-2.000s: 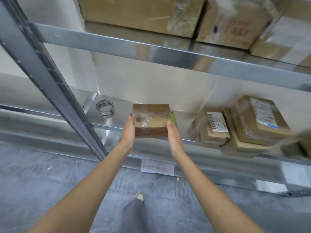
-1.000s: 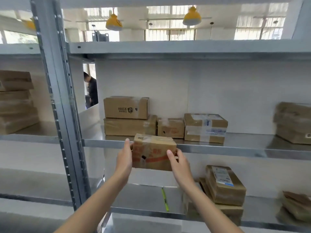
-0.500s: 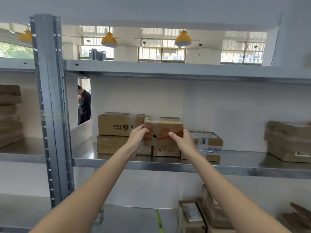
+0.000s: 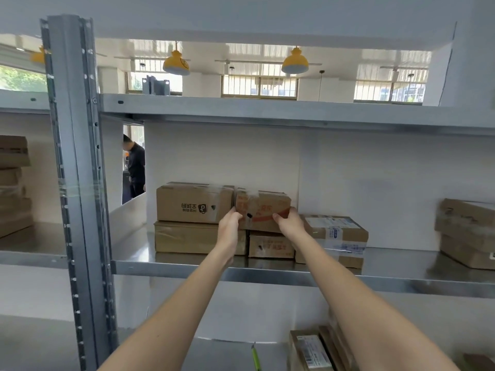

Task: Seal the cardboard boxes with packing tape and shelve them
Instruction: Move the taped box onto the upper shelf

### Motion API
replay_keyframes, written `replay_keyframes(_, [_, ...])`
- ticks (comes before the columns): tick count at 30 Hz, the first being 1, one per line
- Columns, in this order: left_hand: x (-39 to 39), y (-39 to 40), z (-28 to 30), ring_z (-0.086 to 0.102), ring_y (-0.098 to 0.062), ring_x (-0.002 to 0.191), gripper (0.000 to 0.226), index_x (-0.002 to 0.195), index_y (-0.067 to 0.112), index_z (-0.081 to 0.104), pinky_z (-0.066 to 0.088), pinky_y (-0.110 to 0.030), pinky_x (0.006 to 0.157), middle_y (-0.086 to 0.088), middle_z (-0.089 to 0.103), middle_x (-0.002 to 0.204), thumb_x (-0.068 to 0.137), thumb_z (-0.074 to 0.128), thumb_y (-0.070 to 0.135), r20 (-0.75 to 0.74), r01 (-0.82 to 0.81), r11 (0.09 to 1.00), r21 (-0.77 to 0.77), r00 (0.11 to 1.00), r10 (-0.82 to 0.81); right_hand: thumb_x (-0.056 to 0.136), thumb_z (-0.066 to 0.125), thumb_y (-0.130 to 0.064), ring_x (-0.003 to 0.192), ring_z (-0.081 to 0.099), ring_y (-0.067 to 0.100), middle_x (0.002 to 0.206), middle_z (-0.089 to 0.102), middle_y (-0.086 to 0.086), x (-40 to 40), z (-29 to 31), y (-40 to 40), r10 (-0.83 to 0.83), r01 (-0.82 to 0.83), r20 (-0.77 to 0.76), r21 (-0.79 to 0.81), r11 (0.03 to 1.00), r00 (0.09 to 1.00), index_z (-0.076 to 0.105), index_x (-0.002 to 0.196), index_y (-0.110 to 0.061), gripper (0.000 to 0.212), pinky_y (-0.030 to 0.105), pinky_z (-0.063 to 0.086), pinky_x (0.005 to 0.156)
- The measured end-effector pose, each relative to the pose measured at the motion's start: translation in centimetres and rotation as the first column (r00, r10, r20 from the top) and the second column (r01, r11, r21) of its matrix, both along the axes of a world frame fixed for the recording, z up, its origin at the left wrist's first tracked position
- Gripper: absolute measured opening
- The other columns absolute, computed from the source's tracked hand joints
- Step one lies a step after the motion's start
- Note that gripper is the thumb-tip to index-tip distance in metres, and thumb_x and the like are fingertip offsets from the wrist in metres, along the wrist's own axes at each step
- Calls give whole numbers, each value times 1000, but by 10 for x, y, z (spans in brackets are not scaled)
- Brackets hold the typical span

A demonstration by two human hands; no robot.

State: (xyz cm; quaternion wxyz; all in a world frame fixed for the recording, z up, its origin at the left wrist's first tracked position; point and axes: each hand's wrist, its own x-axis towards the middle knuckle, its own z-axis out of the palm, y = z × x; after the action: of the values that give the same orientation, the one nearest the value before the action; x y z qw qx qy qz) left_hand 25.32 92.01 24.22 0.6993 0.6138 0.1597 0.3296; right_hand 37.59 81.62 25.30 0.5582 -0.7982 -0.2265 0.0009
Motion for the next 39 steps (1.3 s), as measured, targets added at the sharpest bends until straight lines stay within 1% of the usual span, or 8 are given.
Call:
replay_keyframes(4, [6,-2,-8,27,-20,143,52,150,14,33,24,-33,113,-5,29,157,100,44,22,-62,-22,988,151,998,31,99,52,-24,127,48,31,138,52,14,8,1,12,-12,12,-25,-1,1000,1000,40,137,-5,44,35,41,101])
replay_keyframes(13, [-3,-9,-20,36,-12,136,46,147,13,39,28,-25,107,1,43,147,101,42,18,26,-89,991,101,996,87,96,59,-25,133,44,28,146,46,11,13,-21,15,-26,30,-47,83,996,999,34,146,-7,59,35,38,107])
replay_keyframes(15, [-4,-13,-33,45,-14,131,42,141,16,47,36,-28,107,2,50,142,100,43,17,43,-202,962,184,979,197,97,57,-24,137,39,27,150,41,10,1,-32,12,-92,90,9,141,986,996,26,151,-8,64,38,35,112])
replay_keyframes(19, [-9,-33,-69,56,-1,93,23,116,22,60,42,-13,74,9,61,107,99,45,17,108,-314,784,536,946,305,100,47,-20,130,45,20,141,49,6,-34,-71,1,-230,165,272,241,957,934,40,143,-12,45,38,40,108])
replay_keyframes(24, [-16,-48,-125,57,-15,73,25,96,21,61,45,-36,66,5,62,79,101,37,19,-32,-181,801,571,970,241,97,53,-22,112,50,13,123,54,2,-64,-144,-19,-255,194,452,177,965,855,52,127,-11,32,24,42,94])
replay_keyframes(30, [-30,-46,-216,56,-17,71,32,81,23,61,49,-43,77,3,62,73,102,38,14,-261,-12,911,411,956,131,92,60,-11,85,53,20,96,51,3,-90,-243,-62,-293,307,311,5,952,904,60,91,-10,1,28,41,71])
replay_keyframes(34, [-32,-53,-266,57,-20,78,30,84,16,62,48,-44,87,2,63,78,101,38,8,-364,66,958,280,930,43,92,60,-9,78,53,15,82,59,-2,-105,-289,-95,-385,386,39,-23,922,922,60,80,-15,14,22,35,68])
replay_keyframes(39, [-13,-74,-307,56,-23,93,19,109,3,61,40,-22,76,-10,63,97,101,47,12,-513,200,959,199,856,-72,95,57,-13,72,57,23,71,63,4,-101,-347,-123,-483,484,-272,-69,872,832,66,77,-10,20,33,43,66])
